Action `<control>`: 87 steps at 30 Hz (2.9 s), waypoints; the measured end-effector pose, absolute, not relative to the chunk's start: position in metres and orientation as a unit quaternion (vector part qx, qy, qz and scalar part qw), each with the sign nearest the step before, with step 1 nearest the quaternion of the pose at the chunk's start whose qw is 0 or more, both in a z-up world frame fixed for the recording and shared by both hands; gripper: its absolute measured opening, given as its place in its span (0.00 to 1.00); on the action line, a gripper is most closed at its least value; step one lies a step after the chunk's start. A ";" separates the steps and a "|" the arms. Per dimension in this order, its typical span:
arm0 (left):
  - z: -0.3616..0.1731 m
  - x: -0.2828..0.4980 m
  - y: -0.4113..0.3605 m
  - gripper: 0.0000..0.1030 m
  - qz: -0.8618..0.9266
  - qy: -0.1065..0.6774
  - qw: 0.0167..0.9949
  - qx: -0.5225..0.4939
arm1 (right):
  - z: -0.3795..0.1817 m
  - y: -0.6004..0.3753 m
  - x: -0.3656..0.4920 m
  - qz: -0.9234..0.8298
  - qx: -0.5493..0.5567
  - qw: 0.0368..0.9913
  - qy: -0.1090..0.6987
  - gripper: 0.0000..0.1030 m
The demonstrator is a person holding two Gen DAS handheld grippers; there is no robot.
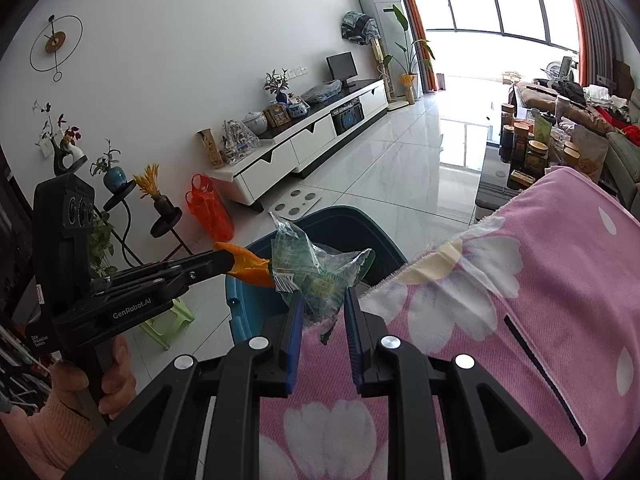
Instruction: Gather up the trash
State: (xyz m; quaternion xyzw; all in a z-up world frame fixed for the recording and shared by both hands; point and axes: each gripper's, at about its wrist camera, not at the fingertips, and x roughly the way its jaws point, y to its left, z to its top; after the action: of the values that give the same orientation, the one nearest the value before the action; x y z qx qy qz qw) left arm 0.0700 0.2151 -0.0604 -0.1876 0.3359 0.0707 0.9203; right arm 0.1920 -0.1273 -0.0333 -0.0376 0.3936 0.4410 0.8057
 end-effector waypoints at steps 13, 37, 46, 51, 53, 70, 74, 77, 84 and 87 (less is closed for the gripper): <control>-0.084 0.093 0.223 0.11 0.091 0.353 0.910 -0.195 | -0.047 -0.082 0.200 0.439 -0.074 0.793 0.415 0.19; -0.075 0.081 0.207 0.77 0.090 0.314 0.931 -0.163 | -0.032 -0.135 0.190 0.425 -0.018 0.819 0.385 0.54; -0.035 0.041 0.133 0.95 0.045 0.241 0.964 -0.104 | -0.010 -0.232 0.151 0.336 0.002 0.893 0.301 0.88; -0.030 0.037 0.086 0.95 0.015 0.225 0.969 -0.101 | -0.013 -0.281 0.124 0.264 -0.001 0.928 0.264 0.93; -0.028 0.037 0.065 0.95 0.011 0.216 0.972 -0.087 | -0.015 -0.301 0.114 0.235 0.001 0.938 0.255 0.93; -0.012 0.023 -0.037 0.95 -0.017 0.136 0.990 -0.024 | -0.014 -0.406 0.047 0.083 0.038 0.983 0.161 0.93; -0.014 0.018 -0.048 0.95 -0.022 0.128 0.991 -0.014 | -0.015 -0.413 0.042 0.075 0.045 0.984 0.158 0.93; -0.014 0.014 -0.052 0.95 -0.027 0.124 0.992 -0.011 | -0.014 -0.413 0.038 0.071 0.044 0.985 0.154 0.93; -0.013 0.013 -0.053 0.95 -0.024 0.116 0.993 -0.013 | -0.011 -0.417 0.030 0.051 0.043 0.988 0.141 0.93; -0.013 0.013 -0.051 0.95 -0.023 0.116 0.993 -0.015 | -0.011 -0.420 0.029 0.046 0.045 0.988 0.139 0.93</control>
State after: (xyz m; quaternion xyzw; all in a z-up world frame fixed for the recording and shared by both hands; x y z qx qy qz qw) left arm 0.0134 -0.0509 -0.0127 -0.0146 0.1160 -0.0228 0.9929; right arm 0.0292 -0.4196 -0.0111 0.0453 0.1389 0.0464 0.9882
